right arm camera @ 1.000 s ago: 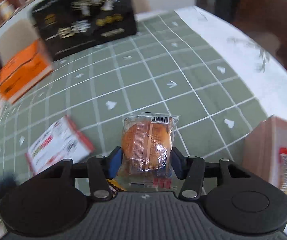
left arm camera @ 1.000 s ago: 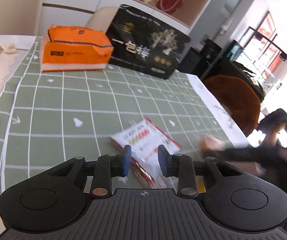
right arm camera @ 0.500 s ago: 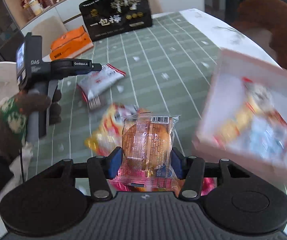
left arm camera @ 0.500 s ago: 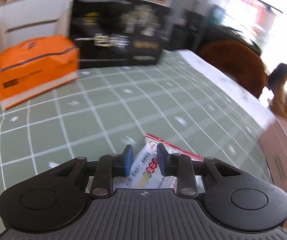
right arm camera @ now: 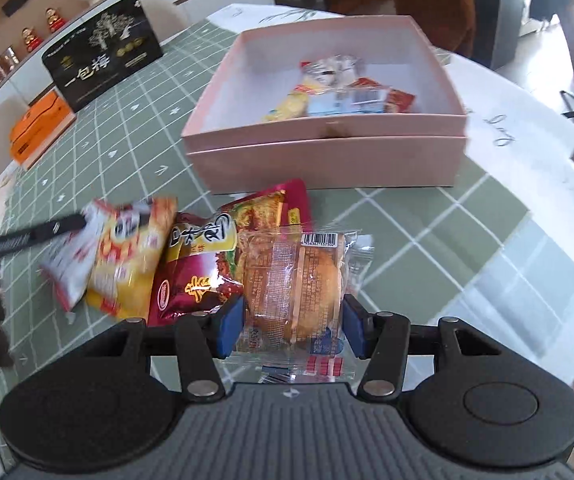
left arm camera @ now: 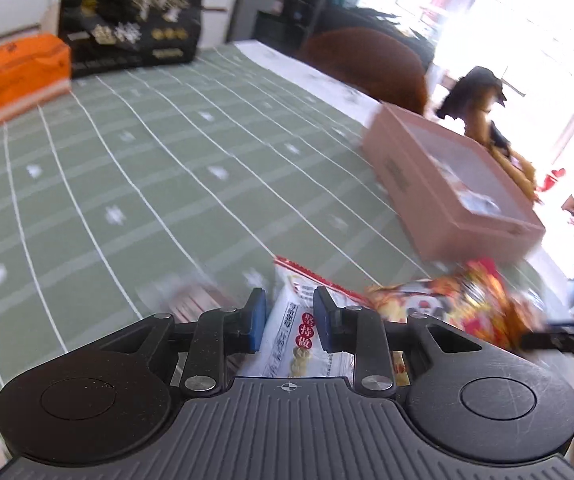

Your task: Organize snacks

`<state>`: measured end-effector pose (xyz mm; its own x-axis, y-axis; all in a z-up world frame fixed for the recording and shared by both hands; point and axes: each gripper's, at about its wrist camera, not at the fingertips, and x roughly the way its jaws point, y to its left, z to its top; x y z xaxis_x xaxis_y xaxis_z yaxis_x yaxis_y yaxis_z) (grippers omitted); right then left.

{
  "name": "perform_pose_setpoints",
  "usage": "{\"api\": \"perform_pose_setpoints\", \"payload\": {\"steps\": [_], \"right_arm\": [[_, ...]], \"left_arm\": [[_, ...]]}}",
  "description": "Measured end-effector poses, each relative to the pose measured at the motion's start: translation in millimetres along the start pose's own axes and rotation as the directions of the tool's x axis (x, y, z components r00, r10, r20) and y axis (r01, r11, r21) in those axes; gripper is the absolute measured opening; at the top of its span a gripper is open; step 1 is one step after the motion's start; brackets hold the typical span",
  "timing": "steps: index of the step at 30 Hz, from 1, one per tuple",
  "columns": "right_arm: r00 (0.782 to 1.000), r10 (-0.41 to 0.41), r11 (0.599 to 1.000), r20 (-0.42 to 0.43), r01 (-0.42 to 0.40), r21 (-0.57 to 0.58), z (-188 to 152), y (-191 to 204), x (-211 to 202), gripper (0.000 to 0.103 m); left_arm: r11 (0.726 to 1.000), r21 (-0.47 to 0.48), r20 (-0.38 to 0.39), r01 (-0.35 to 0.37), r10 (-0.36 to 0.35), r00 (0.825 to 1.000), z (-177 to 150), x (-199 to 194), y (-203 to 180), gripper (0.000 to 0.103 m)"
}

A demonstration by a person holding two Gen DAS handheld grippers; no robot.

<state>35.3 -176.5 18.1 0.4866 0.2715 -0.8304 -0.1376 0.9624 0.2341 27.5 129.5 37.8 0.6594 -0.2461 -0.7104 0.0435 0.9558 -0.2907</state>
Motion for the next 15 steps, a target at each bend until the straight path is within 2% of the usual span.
{"api": "perform_pose_setpoints", "payload": {"steps": [2, 7, 11, 13, 15], "right_arm": [[1.0, -0.016, 1.0, 0.014, 0.016, -0.002, -3, -2, -2, 0.052], [0.999, -0.036, 0.999, 0.041, 0.036, -0.004, -7, -5, -2, 0.052], [0.999, -0.033, 0.999, 0.031, 0.033, 0.019, -9, -17, 1, 0.055], [0.997, -0.065, 0.997, 0.029, 0.064, 0.03, -12, -23, 2, 0.057], [0.996, -0.079, 0.996, 0.027, 0.078, 0.038, -15, -28, 0, 0.059]], "left_arm": [[0.999, -0.011, -0.045, 0.035, -0.035, 0.998, -6, -6, -5, 0.035], [0.999, 0.017, -0.107, 0.036, -0.034, 0.994, -18, -24, -18, 0.037], [0.998, -0.047, -0.13, 0.044, -0.05, 0.99, -23, -33, -16, 0.037], [0.994, -0.107, -0.113, -0.029, 0.017, 0.993, -20, -37, -8, 0.037], [0.972, -0.193, -0.088, -0.137, 0.122, 0.989, -15, -38, 5, 0.037]]}}
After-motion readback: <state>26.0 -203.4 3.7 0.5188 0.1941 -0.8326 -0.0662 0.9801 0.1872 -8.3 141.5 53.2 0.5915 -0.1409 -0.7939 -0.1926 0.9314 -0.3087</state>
